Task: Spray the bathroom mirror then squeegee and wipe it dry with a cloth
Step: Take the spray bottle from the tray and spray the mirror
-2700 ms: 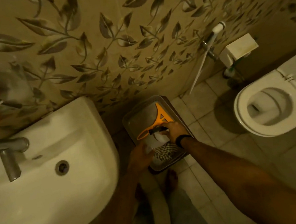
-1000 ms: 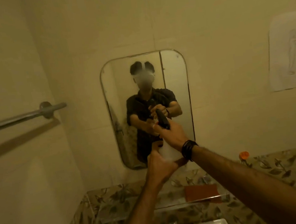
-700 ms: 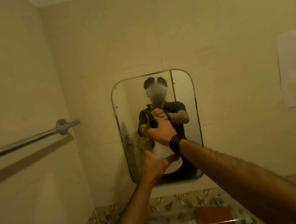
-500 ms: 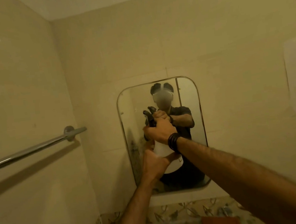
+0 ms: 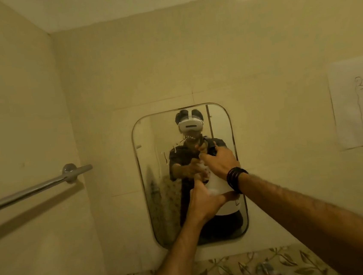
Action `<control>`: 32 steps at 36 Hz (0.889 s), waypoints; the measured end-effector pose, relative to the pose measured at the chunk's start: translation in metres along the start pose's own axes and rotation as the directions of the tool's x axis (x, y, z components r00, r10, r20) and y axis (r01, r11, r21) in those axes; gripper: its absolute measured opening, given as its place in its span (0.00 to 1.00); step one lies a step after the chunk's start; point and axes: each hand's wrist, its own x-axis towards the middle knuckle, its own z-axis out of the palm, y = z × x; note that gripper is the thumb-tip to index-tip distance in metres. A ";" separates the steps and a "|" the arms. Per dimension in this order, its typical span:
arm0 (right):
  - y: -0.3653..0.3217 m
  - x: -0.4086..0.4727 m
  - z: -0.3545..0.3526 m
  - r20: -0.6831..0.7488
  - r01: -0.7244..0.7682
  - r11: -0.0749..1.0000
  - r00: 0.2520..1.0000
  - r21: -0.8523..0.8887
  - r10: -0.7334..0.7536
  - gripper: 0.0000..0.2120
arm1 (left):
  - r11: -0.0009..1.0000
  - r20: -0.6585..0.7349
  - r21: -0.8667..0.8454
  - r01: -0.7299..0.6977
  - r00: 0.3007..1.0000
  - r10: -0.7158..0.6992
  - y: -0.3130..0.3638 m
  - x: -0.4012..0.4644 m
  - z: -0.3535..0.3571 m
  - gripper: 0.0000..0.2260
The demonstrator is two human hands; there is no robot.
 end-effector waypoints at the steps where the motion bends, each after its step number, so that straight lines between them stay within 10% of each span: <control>1: 0.003 0.001 -0.005 -0.010 -0.011 1.000 1.000 -0.012 0.010 0.12 | 1.000 0.012 0.001 -0.003 1.000 0.003 0.004 0.000 0.005 0.58; 8: 0.021 0.005 -0.029 -0.103 -0.061 0.991 0.993 -0.120 0.049 0.11 | 1.000 0.106 -0.001 -0.003 0.994 0.003 0.014 0.001 0.026 0.57; 21: 0.034 -0.026 0.022 0.229 -0.050 0.997 0.971 -0.060 0.063 0.26 | 0.985 0.044 0.063 0.160 0.986 -0.163 -0.040 -0.028 0.013 0.59; 32: 0.031 -0.047 0.108 0.390 -0.091 0.993 0.914 -0.073 0.113 0.08 | 0.955 -0.040 0.004 0.295 0.955 -0.295 -0.089 -0.054 -0.041 0.39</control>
